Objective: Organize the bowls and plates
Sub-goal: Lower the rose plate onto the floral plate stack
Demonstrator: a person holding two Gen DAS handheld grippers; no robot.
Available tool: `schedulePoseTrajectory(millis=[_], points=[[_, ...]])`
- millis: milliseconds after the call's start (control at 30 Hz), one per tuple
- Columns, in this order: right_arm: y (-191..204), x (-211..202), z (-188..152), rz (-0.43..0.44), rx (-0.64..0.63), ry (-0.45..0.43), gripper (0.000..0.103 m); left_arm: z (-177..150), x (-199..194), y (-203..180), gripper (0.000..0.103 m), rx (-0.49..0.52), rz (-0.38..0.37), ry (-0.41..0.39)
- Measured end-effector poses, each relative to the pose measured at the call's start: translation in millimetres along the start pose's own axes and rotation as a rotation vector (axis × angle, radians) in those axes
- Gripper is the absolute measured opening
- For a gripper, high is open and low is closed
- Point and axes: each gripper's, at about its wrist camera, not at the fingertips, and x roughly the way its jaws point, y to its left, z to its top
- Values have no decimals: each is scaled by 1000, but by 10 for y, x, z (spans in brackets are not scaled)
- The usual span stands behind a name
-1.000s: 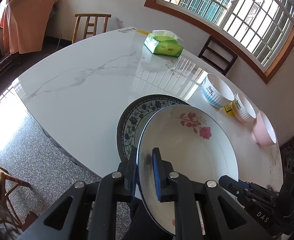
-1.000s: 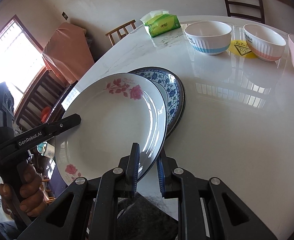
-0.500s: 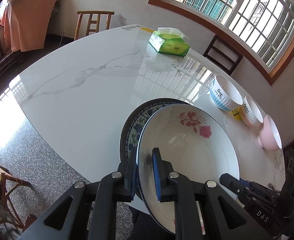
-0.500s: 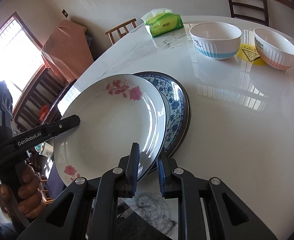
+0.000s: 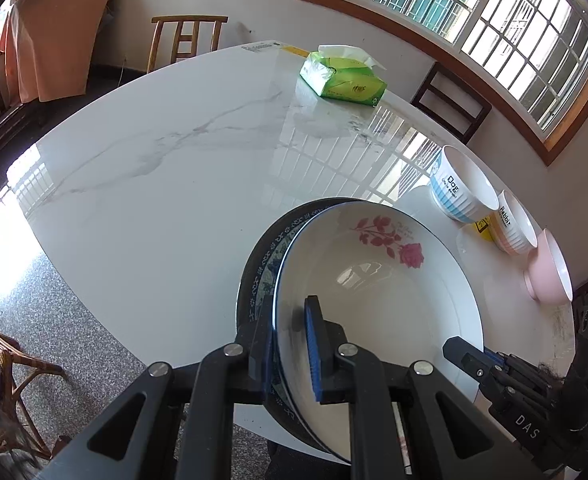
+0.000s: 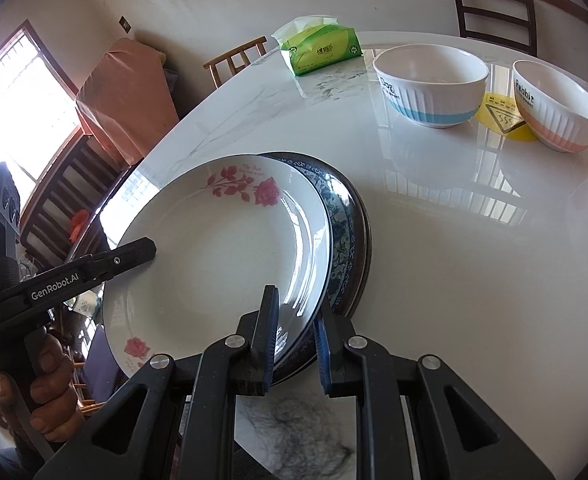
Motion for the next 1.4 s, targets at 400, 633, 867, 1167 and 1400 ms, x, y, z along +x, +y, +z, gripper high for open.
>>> schedulePoseTrajectory(millis=[400,633,867,1167,1400], points=[[20,66,29,-12,-23,-9,17,43,71,39,14,-4,-6,12],[54,82,40,-34,-44,-21,17,49,101,88,15,-18,-14,24],[78,102,38,-38,-59,-28,18,46,104,96,15,-11,-15,16],[138,116,33,-72,-117,-64,23,30,84,103,15,-11,-10,0],[351,151,-35,-199,-282,-117,39,47,-31,79,15,13,42,-62]])
